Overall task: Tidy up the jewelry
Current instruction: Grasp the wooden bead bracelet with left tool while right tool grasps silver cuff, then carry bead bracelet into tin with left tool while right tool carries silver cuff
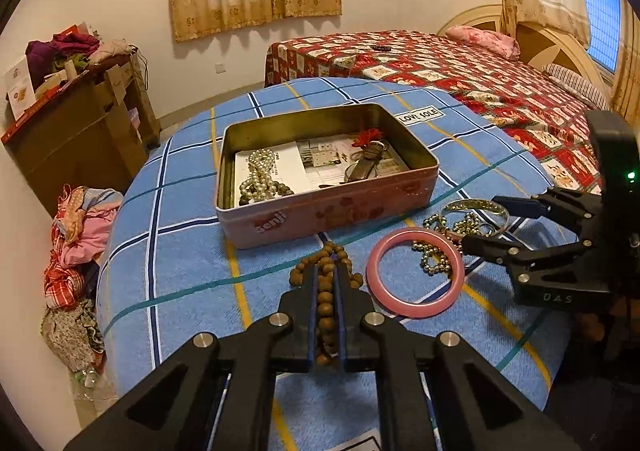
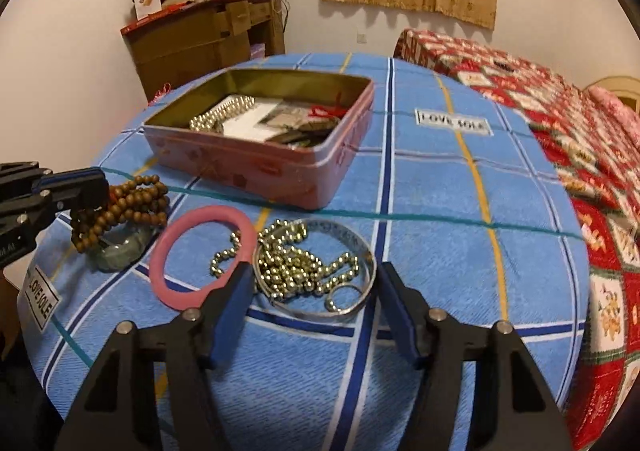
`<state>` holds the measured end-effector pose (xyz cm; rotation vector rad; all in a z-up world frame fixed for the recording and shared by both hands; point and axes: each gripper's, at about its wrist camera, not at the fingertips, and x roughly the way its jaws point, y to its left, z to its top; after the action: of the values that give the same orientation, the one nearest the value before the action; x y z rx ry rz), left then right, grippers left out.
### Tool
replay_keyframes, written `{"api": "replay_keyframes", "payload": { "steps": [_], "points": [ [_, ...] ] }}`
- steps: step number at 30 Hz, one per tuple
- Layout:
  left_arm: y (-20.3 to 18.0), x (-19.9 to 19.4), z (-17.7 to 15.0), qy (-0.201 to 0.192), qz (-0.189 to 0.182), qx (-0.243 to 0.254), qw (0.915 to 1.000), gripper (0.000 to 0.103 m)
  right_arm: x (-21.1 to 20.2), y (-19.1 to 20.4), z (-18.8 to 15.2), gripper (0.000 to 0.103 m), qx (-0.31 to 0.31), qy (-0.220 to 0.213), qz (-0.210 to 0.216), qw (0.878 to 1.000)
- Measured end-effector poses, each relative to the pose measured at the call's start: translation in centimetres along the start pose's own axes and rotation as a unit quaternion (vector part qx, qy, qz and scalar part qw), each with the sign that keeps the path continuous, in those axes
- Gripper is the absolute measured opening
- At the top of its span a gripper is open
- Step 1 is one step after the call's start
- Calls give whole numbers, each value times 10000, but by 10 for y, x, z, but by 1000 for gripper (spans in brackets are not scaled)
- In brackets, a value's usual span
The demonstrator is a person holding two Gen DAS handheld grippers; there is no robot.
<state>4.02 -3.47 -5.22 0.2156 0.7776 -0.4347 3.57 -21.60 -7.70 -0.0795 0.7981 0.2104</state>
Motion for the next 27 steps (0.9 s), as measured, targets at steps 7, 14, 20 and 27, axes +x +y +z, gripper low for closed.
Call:
{"api": "replay_keyframes", "payload": {
  "steps": [7, 14, 20, 27],
  "points": [
    [8, -11, 6, -147, 25, -70, 9999, 7, -8, -2, 6, 65, 30, -198, -53, 9998],
    [23, -23, 14, -322, 136, -224, 9991, 7, -13, -7, 9, 64, 82, -332, -106, 9994],
    [32, -27, 19, -382, 197, -314, 9986, 7, -17, -4, 13, 64, 74, -439, -114, 9989],
    [30, -30, 25, -461, 171, -324, 9983, 7, -22, -3, 17, 64, 63, -547, -91, 9984]
  ]
}}
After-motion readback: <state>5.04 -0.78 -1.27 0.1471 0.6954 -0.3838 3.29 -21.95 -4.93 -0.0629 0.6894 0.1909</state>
